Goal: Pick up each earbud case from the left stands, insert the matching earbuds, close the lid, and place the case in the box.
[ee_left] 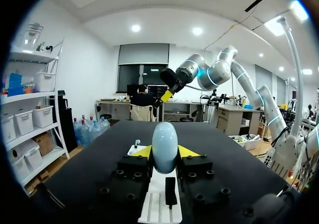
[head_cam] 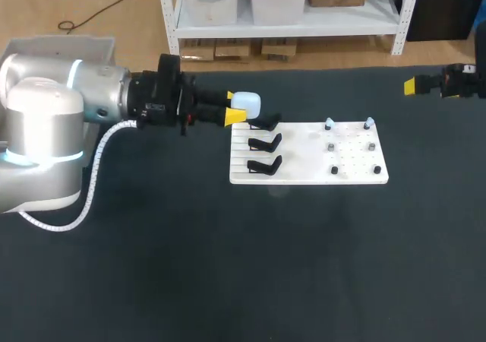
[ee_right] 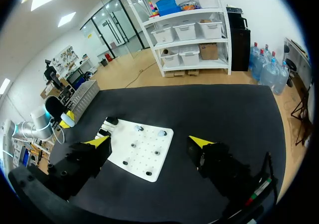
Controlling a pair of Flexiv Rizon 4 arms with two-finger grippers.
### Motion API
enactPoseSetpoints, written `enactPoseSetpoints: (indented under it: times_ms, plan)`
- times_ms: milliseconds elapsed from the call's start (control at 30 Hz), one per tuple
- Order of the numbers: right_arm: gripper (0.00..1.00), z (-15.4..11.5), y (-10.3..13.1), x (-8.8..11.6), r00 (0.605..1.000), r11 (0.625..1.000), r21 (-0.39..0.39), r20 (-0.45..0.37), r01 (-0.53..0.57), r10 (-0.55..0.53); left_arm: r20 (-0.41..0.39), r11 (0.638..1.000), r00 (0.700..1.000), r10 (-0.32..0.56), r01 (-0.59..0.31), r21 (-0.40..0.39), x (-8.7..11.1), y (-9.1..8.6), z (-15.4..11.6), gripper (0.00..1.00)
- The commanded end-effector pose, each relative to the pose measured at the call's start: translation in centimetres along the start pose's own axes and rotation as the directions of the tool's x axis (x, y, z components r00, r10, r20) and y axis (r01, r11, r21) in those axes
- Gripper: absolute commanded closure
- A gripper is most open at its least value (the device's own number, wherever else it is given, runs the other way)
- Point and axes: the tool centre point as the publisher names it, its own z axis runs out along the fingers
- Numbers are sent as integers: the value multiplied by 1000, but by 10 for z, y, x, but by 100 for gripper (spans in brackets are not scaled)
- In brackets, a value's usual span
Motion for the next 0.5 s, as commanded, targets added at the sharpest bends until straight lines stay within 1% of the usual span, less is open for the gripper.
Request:
enactPoseSetpoints:
  times_ms: [33,200,233,300,400,500]
  plan:
    - [0,0,0,0,1000,1000,1,-1,0,0,2,1000,1000,2,-2,-6,0,-1,0,100]
    - [0,0,0,0,1000,1000,1,-1,0,0,2,1000,1000,2,-2,-6,0,-1,0,100]
    - [0,0,0,0,1000,1000,1,-1,0,0,21,1000,1000,2,-2,-8,0,-4,-1,100]
    - [0,0,0,0,1000,1000,1,-1,0,0,36,1000,999,8,-8,-14,-2,-8,1,100]
    - [0,0,0,0,1000,1000,1,-1,0,0,47,1000,999,26,-27,6,-5,-11,6,100]
    - [0,-2,10,2,1000,1000,-19,-13,7,-7,47,999,998,39,-40,31,-8,-11,12,100]
